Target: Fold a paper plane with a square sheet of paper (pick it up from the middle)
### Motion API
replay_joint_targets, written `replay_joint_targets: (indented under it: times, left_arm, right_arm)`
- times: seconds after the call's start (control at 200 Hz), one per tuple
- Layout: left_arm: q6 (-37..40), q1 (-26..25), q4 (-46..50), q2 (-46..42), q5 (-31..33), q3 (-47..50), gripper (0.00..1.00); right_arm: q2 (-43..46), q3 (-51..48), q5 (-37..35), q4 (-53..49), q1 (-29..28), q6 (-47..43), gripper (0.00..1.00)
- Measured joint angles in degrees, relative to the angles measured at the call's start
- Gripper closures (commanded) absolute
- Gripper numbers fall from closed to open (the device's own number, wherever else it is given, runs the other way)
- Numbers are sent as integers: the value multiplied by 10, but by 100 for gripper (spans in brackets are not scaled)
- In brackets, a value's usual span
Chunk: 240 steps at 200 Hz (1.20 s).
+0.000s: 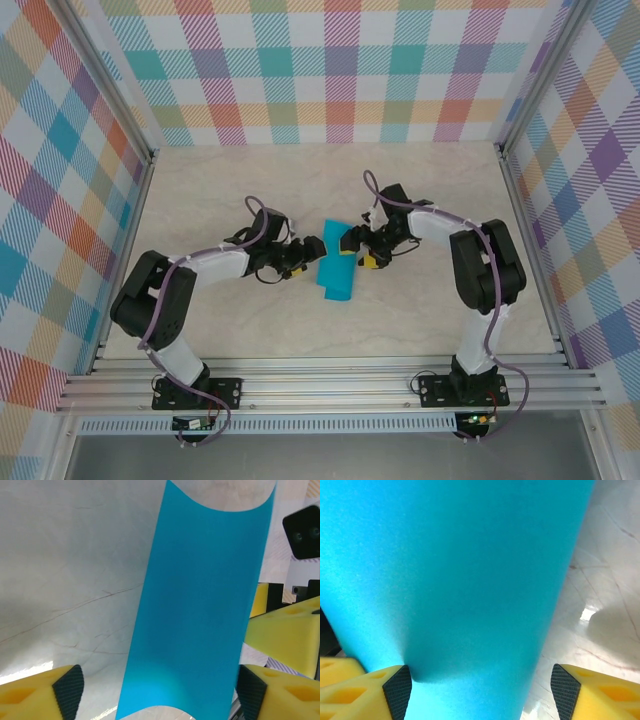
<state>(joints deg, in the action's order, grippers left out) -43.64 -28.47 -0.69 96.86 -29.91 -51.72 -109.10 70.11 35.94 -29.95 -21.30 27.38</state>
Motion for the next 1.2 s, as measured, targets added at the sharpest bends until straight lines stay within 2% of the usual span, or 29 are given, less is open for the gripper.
replay_joint_targets:
  times: [0.3, 0.49, 0.705, 1.02, 1.2]
  left_arm:
    - [4, -16, -25, 37, -42, -30, 54]
    - [9, -19, -31, 45, -65, -39, 76]
    - [23, -21, -35, 65, -82, -52, 94]
    - [61, -22, -10, 97, -86, -95, 97]
    - [77, -22, 4, 122, -86, -115, 97]
  right_arm:
    - [11, -26, -15, 6, 7, 7, 24]
    - [23, -47, -24, 21, 10, 24, 24]
    - [37, -76, -36, 50, 13, 57, 25]
    - [132, -187, -45, 163, 18, 137, 29]
    - [141, -193, -69, 167, 18, 163, 33]
